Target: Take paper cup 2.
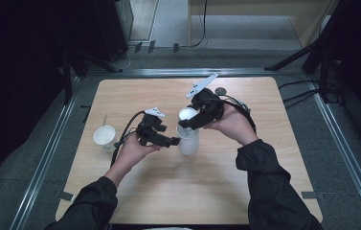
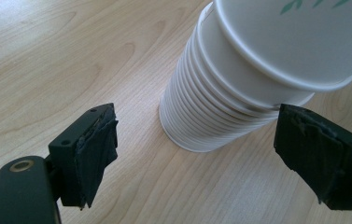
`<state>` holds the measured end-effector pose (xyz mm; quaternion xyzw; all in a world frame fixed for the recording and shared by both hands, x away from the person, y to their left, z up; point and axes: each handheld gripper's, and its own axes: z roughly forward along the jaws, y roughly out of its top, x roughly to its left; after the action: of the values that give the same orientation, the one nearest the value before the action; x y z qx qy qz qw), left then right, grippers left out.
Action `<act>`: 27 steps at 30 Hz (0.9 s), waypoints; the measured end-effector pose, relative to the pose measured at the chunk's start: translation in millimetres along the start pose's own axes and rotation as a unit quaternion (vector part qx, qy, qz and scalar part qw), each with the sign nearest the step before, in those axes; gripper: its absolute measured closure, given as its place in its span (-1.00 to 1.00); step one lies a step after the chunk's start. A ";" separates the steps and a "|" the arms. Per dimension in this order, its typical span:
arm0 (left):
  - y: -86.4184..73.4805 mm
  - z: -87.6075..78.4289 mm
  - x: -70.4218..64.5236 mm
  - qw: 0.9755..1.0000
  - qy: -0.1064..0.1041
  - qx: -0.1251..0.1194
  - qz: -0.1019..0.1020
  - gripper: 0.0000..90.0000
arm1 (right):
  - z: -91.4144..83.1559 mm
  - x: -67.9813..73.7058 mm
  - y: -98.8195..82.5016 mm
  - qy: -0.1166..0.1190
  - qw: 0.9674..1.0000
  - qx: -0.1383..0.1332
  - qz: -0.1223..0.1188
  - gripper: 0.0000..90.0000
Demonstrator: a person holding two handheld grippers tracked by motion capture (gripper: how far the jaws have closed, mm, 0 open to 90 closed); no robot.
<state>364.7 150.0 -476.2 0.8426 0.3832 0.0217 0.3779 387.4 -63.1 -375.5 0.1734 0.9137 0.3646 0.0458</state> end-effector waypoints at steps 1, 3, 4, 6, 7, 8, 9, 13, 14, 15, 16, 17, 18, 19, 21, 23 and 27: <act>-0.1 0.2 0.1 1.000 -0.001 0.000 -0.002 -0.70 | -1.1 0.0 1.1 -0.002 1.000 0.002 0.002 -0.21; -0.2 0.2 0.7 1.000 -0.002 0.001 -0.002 -0.70 | -3.3 0.6 2.8 -0.004 1.000 0.003 0.004 -0.21; -0.2 0.2 0.9 1.000 -0.003 0.003 -0.002 -0.70 | -5.4 1.3 3.8 -0.004 1.000 0.001 0.004 -0.21; -0.2 0.4 1.0 1.000 -0.002 0.004 -0.001 -0.70 | -9.7 2.9 5.2 -0.007 1.000 0.000 0.002 -0.21; -0.1 0.5 0.9 1.000 -0.001 0.003 -0.001 -0.70 | -11.9 3.3 6.0 -0.008 1.000 -0.002 0.000 -0.21; -0.1 0.6 0.8 1.000 -0.001 0.003 -0.001 -0.70 | -14.5 4.4 6.8 -0.009 1.000 -0.003 0.004 -0.21; -0.1 0.8 0.8 1.000 -0.002 0.004 0.000 -0.70 | -16.8 4.8 7.8 -0.010 1.000 -0.007 0.002 -0.21; -0.1 0.7 0.4 1.000 -0.001 0.004 0.000 -0.70 | -24.9 7.5 11.7 -0.013 1.000 -0.016 0.002 -0.21; -0.1 0.6 0.5 1.000 -0.001 0.005 -0.001 -0.70 | -26.7 8.3 13.2 -0.013 1.000 -0.019 0.002 -0.20; -0.2 0.7 0.6 1.000 -0.002 0.005 -0.002 -0.70 | -28.7 9.7 15.0 -0.015 1.000 -0.020 0.001 -0.21; -0.2 0.7 1.0 1.000 -0.003 0.006 -0.002 -0.70 | -29.7 10.4 15.9 -0.016 1.000 -0.022 -0.001 -0.20; -0.2 0.8 1.0 1.000 -0.004 0.006 -0.004 -0.70 | -31.7 12.0 17.1 -0.017 1.000 -0.021 -0.002 -0.20; -0.2 0.8 1.0 1.000 -0.005 0.006 -0.005 -0.70 | -33.0 12.5 17.8 -0.018 1.000 -0.024 -0.004 -0.21; -0.2 0.6 1.1 1.000 -0.005 0.006 -0.006 -0.70 | -34.6 12.8 18.2 -0.017 1.000 -0.023 -0.004 -0.20; -0.3 0.3 1.3 1.000 -0.004 0.006 -0.005 -0.70 | -38.6 13.0 18.8 -0.019 1.000 -0.024 0.004 -0.20; -0.4 0.0 1.9 1.000 -0.006 0.005 -0.006 -0.70 | -44.0 13.1 19.7 -0.020 0.999 -0.030 0.007 -0.20; -0.5 -0.4 1.5 1.000 -0.004 0.005 -0.004 -0.70 | -57.1 16.5 22.6 -0.019 0.999 -0.045 0.007 -0.20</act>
<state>365.3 151.5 -476.6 0.8429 0.3850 0.0153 0.3756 366.4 -79.3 -317.7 0.1844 0.8943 0.4020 0.0687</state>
